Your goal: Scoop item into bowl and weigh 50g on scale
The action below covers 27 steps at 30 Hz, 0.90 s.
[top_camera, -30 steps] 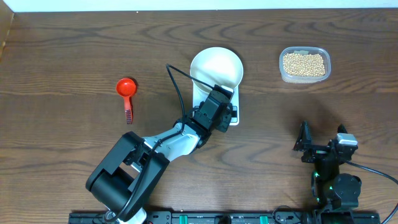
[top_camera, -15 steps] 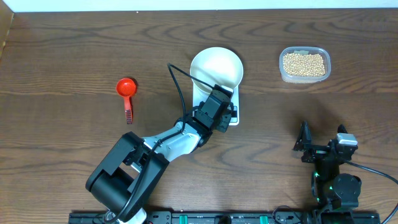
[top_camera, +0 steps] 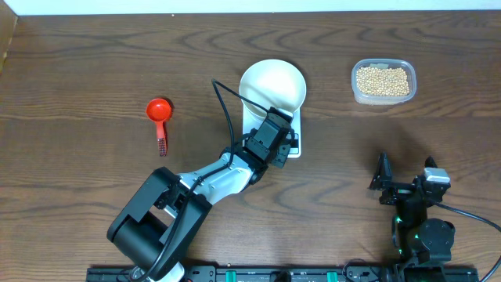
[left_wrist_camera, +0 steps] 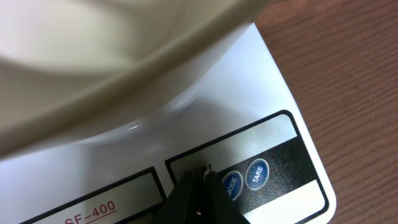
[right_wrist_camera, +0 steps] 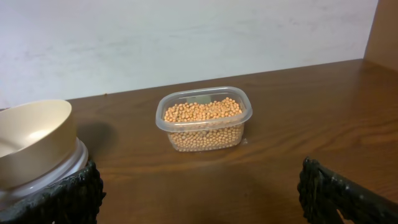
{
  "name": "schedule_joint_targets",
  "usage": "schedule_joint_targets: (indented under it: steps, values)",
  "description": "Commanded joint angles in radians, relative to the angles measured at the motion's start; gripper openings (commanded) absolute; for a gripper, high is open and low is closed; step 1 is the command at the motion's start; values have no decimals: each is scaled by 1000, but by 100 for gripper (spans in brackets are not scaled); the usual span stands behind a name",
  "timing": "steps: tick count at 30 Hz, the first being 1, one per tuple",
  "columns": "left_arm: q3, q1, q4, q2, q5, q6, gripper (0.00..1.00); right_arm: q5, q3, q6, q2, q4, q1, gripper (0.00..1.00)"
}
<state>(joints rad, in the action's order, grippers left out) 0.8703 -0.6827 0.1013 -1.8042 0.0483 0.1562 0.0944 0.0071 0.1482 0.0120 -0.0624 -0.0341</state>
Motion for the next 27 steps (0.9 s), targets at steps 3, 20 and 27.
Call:
schedule_joint_targets:
  steps: [3, 20, 27]
  values:
    - [-48, 7, -56, -66, 17, -6, 7, 5, -2, -8, -7, -2, -9, 99]
    - [-49, 7, -97, -69, 17, -6, 7, 5, -2, -8, -7, -2, -9, 99]
    - [-49, 2, -93, -120, 16, -2, 7, 5, -2, -8, -7, -2, -9, 99]
